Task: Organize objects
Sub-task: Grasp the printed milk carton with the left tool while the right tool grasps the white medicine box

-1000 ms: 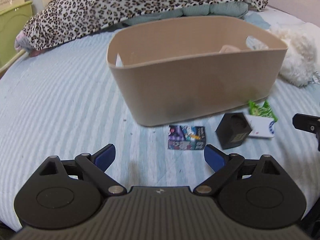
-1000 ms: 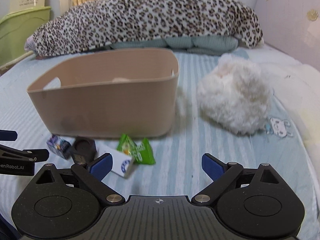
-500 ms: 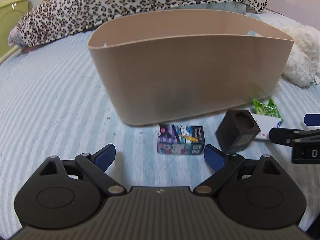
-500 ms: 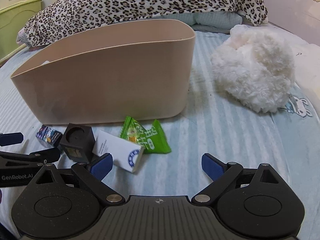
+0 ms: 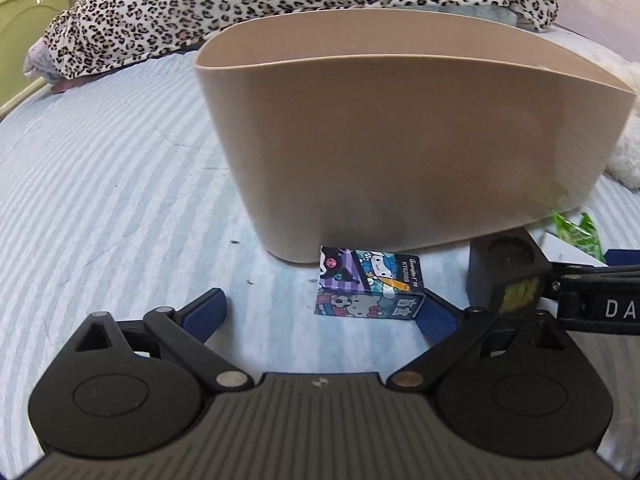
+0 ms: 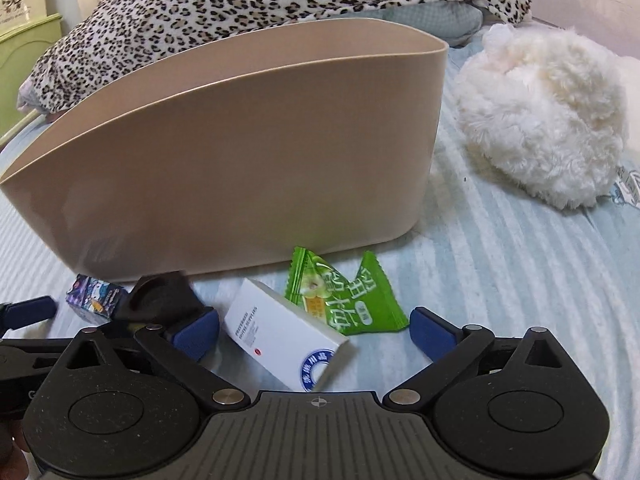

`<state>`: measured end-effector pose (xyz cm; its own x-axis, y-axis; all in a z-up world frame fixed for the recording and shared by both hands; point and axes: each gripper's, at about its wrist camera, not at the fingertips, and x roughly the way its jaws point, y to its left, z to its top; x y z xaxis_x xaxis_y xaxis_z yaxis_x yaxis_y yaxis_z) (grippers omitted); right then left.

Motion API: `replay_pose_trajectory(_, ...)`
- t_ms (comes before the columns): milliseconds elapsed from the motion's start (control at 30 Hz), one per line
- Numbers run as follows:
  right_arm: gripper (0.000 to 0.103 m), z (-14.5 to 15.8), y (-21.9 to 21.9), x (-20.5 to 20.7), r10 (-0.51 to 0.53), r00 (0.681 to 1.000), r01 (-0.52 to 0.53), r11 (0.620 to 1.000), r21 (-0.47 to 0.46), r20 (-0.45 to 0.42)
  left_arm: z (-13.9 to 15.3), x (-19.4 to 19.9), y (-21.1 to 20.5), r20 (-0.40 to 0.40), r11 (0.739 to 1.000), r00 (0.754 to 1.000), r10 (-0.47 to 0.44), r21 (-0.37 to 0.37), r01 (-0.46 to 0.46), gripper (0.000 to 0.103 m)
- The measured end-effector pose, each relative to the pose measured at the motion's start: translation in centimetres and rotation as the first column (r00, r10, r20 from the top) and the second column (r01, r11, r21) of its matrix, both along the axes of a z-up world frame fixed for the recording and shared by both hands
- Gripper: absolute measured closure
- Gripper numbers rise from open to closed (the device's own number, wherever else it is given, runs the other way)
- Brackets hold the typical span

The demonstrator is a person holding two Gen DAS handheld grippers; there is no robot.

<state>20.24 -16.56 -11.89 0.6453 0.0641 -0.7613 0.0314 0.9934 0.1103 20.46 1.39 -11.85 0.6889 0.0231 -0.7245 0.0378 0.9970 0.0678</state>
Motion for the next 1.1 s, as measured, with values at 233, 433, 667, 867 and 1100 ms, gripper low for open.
replay_pose_trajectory(233, 0.013, 0.0, 0.3, -1.6, 0.018, 1.0, -0.018, 0.998, -0.057, 0.005, -0.1, 0.3, -0.1, 0.006, 1.0, 1.0, -0.002, -0.025, 0.002, 0.004)
replay_pose_trajectory(433, 0.03, 0.9, -1.3, -3.6, -0.008, 1.0, 0.008, 0.999, -0.043, 0.009, -0.3, 0.0, -0.1, 0.005, 0.999, 1.0, -0.005, -0.042, 0.005, 0.004)
replay_pose_trajectory(667, 0.039, 0.9, -2.5, -4.9, -0.007, 1.0, 0.008, 0.999, -0.044, 0.011, -0.6, -0.3, -0.2, 0.014, 1.0, 1.0, -0.012, -0.024, 0.012, 0.006)
replay_pose_trajectory(867, 0.042, 0.9, -2.5, -5.4, 0.026, 0.999, -0.024, 0.998, -0.057, 0.031, -0.3, -0.6, -0.6, 0.033, 0.998, 0.998, -0.055, -0.014, 0.055, 0.035)
replay_pose_trajectory(1100, 0.042, 1.1, -2.8, -5.7, 0.03, 0.998, -0.026, 0.998, -0.056, 0.061, -0.3, -1.3, -0.7, 0.053, 0.998, 0.997, -0.06, -0.005, 0.061, 0.051)
